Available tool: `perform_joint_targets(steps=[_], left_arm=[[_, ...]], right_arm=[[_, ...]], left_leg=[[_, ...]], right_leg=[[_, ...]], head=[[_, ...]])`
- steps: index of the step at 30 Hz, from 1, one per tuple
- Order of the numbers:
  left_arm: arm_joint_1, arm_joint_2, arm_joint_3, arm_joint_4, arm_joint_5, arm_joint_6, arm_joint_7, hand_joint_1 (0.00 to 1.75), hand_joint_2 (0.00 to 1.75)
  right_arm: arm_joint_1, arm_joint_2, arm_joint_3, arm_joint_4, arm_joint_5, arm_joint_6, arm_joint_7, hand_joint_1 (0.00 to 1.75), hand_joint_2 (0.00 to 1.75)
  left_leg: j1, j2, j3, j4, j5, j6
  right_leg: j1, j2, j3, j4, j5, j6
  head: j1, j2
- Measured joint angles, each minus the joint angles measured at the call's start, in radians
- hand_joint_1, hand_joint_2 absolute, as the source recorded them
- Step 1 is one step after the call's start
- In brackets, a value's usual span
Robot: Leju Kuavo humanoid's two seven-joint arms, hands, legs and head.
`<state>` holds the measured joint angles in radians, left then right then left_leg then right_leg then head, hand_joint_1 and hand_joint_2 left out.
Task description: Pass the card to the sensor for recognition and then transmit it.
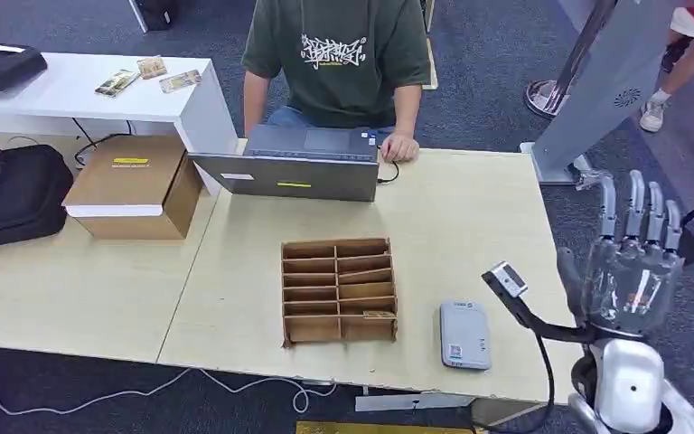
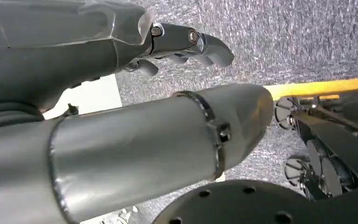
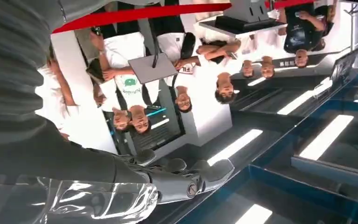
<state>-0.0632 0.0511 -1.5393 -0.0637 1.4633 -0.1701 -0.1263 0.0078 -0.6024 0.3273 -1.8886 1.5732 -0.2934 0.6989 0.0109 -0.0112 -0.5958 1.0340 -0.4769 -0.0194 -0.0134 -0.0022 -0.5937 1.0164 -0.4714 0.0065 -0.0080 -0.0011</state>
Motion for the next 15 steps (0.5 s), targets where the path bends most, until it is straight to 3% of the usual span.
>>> perform_joint_targets(steps=[7, 10, 15], left_arm=[[0.004, -0.011, 0.001, 0.004, 0.008, -0.001, -0.002, 0.00, 0.00], [0.004, -0.019, 0.001, 0.010, 0.016, -0.003, -0.009, 0.00, 0.00], [0.006, -0.029, 0.001, 0.017, 0.020, -0.005, -0.018, 0.00, 0.00]], right_arm=[[0.038, 0.007, 0.016, -0.071, 0.000, 0.027, 0.000, 0.00, 1.75], [0.048, 0.040, 0.034, -0.094, 0.000, 0.046, -0.035, 0.00, 1.75], [0.027, 0.086, 0.112, -0.093, 0.000, 0.081, -0.005, 0.00, 1.75]], left_leg=[[0.000, 0.001, 0.000, 0.000, 0.000, 0.000], [0.000, 0.000, 0.000, 0.000, 0.000, 0.000], [0.000, 0.001, 0.000, 0.000, 0.000, 0.000]], right_leg=[[0.000, 0.000, 0.000, 0.000, 0.000, 0.000], [0.000, 0.000, 0.000, 0.000, 0.000, 0.000], [0.000, 0.001, 0.000, 0.000, 0.000, 0.000]], head=[[0.000, 0.000], [0.000, 0.000], [0.000, 0.000]])
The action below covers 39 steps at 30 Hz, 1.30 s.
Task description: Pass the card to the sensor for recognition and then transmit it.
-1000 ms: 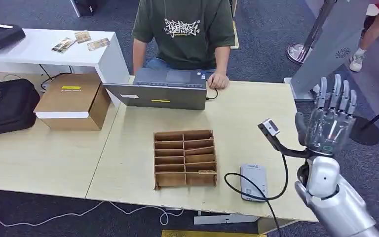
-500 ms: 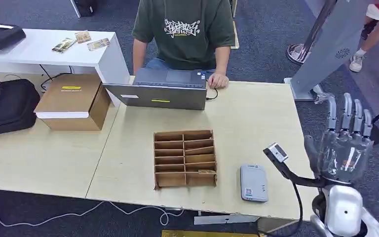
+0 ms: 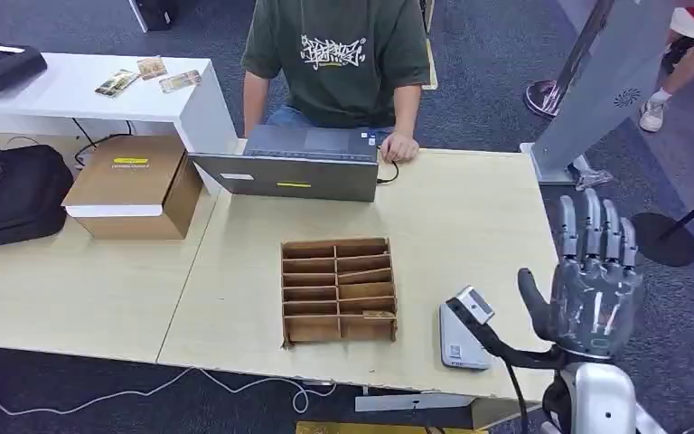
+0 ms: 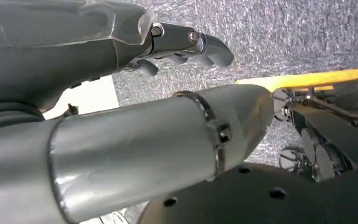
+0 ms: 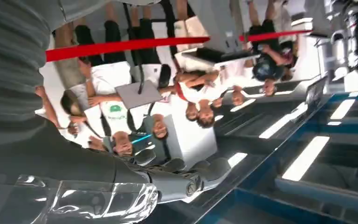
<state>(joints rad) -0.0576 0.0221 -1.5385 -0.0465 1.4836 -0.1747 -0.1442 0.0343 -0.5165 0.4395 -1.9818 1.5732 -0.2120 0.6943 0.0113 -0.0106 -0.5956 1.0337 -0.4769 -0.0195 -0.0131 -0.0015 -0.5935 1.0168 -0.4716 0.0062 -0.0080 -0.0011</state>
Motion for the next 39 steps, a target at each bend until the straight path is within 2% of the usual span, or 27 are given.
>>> perform_joint_targets(steps=[4, 9, 17, 25, 27, 28, 29, 39], left_arm=[[0.000, -0.004, 0.000, 0.002, 0.003, -0.005, -0.003, 0.00, 0.00], [0.001, -0.004, 0.000, 0.006, 0.007, -0.007, -0.003, 0.00, 0.00], [0.001, -0.002, 0.000, 0.008, 0.008, -0.014, -0.002, 0.00, 0.00], [0.001, 0.000, 0.000, 0.008, 0.010, -0.014, -0.002, 0.00, 0.00], [0.001, 0.002, 0.000, 0.008, 0.011, -0.014, -0.002, 0.00, 0.00], [0.001, 0.003, 0.000, 0.008, 0.015, -0.014, -0.001, 0.00, 0.00], [0.001, 0.005, 0.000, 0.008, 0.019, -0.014, -0.001, 0.00, 0.00], [0.000, 0.005, 0.000, 0.008, 0.028, -0.014, -0.001, 0.00, 0.00]], right_arm=[[-0.021, 0.046, 0.097, 0.013, 0.000, 0.048, 0.003, 0.00, 1.75], [-0.033, 0.108, 0.214, 0.055, 0.000, 0.144, 0.003, 0.00, 1.75], [-0.011, 0.177, 0.347, 0.149, 0.000, 0.181, -0.008, 0.00, 1.75], [-0.009, 0.184, 0.358, 0.160, 0.000, 0.184, -0.018, 0.00, 1.75], [-0.009, 0.195, 0.367, 0.173, 0.000, 0.188, -0.035, 0.00, 1.75], [-0.009, 0.208, 0.371, 0.186, 0.000, 0.191, -0.064, 0.00, 1.75], [-0.015, 0.224, 0.371, 0.209, 0.000, 0.184, -0.095, 0.00, 1.75], [-0.070, 0.264, 0.375, 0.285, 0.000, 0.088, -0.155, 0.00, 1.75]], left_leg=[[0.000, 0.000, 0.000, 0.000, 0.000, 0.000], [0.000, 0.000, 0.000, 0.000, 0.000, 0.000], [0.000, 0.000, 0.000, 0.000, 0.000, -0.001], [0.000, 0.000, 0.000, 0.000, 0.000, -0.001], [0.000, 0.000, 0.000, 0.000, 0.000, -0.001], [0.000, 0.000, 0.000, 0.000, 0.000, -0.001], [0.000, 0.000, 0.000, 0.000, 0.000, -0.001], [0.000, 0.000, 0.000, 0.000, 0.000, -0.001]], right_leg=[[0.000, 0.000, 0.000, 0.000, 0.000, 0.000], [0.000, 0.000, 0.000, 0.000, 0.000, 0.000], [0.000, 0.000, 0.000, 0.000, -0.001, -0.001], [0.000, 0.000, 0.000, 0.000, -0.001, -0.001], [0.000, 0.000, 0.000, 0.000, -0.001, -0.001], [0.000, 0.000, 0.000, 0.000, -0.001, -0.001], [0.000, 0.000, 0.000, 0.000, -0.001, -0.001], [0.000, 0.000, 0.000, 0.000, -0.001, -0.001]], head=[[0.000, 0.000], [0.000, 0.000], [0.000, 0.000], [0.000, 0.000], [0.000, 0.000], [0.000, 0.000], [0.000, 0.000], [0.000, 0.000]])
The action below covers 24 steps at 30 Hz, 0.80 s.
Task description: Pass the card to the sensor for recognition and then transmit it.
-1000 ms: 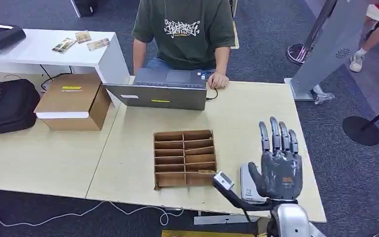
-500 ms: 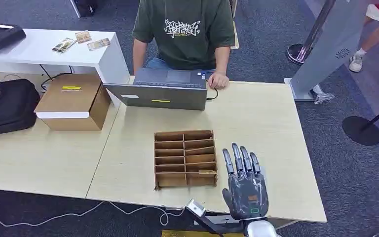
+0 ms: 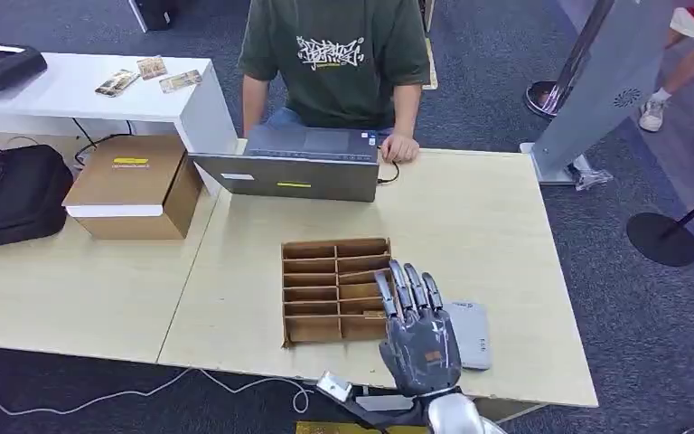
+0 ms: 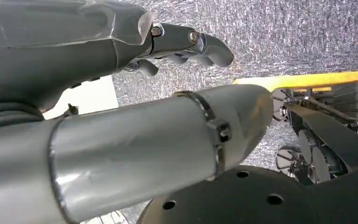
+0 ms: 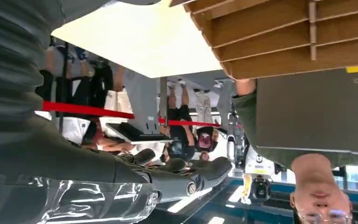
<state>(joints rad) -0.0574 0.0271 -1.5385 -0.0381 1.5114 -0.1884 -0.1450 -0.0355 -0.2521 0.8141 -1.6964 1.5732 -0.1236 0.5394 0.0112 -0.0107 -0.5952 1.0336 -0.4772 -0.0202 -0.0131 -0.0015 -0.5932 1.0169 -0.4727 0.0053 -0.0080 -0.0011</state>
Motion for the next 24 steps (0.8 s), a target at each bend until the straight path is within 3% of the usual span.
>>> perform_joint_targets(steps=[7, 24], left_arm=[[0.000, 0.000, 0.000, 0.000, 0.008, 0.000, 0.002, 0.00, 0.00], [0.001, 0.005, 0.000, 0.000, 0.023, -0.007, 0.005, 0.00, 0.00]], right_arm=[[-0.030, 0.044, 0.000, 0.080, 0.000, -0.058, -0.048, 0.00, 1.75], [-0.049, 0.089, -0.023, 0.188, 0.000, -0.050, -0.093, 0.00, 1.75]], left_leg=[[0.000, 0.000, 0.000, 0.000, 0.000, 0.000], [0.000, 0.000, 0.000, 0.000, 0.000, 0.000]], right_leg=[[0.000, 0.000, 0.000, 0.000, 0.000, 0.000], [0.000, 0.000, 0.000, 0.000, 0.000, 0.000]], head=[[0.000, 0.000], [0.000, 0.000]])
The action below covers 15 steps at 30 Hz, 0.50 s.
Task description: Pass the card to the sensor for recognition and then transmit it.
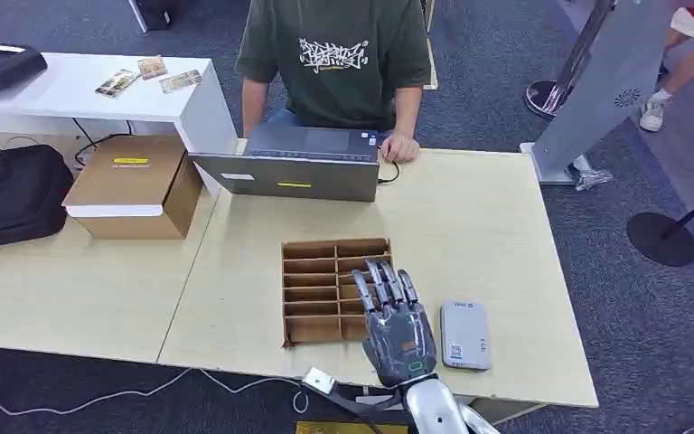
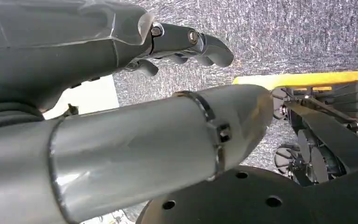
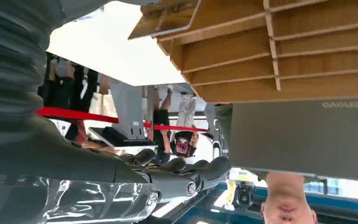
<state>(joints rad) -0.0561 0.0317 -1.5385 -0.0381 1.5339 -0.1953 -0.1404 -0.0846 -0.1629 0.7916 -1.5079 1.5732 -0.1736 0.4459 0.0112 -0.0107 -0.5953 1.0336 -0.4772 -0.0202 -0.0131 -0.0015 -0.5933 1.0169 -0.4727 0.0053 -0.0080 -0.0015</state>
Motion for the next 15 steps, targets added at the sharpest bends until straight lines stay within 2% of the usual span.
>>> perform_joint_targets(steps=[15], left_arm=[[0.001, 0.016, 0.000, 0.000, 0.003, -0.004, 0.003, 0.00, 0.00]], right_arm=[[-0.050, -0.001, 0.009, 0.118, 0.000, -0.032, 0.003, 0.00, 1.75]], left_leg=[[0.000, 0.000, 0.000, 0.000, 0.000, 0.000]], right_leg=[[0.000, 0.000, 0.000, 0.000, 0.000, 0.000]], head=[[0.000, 0.000]])
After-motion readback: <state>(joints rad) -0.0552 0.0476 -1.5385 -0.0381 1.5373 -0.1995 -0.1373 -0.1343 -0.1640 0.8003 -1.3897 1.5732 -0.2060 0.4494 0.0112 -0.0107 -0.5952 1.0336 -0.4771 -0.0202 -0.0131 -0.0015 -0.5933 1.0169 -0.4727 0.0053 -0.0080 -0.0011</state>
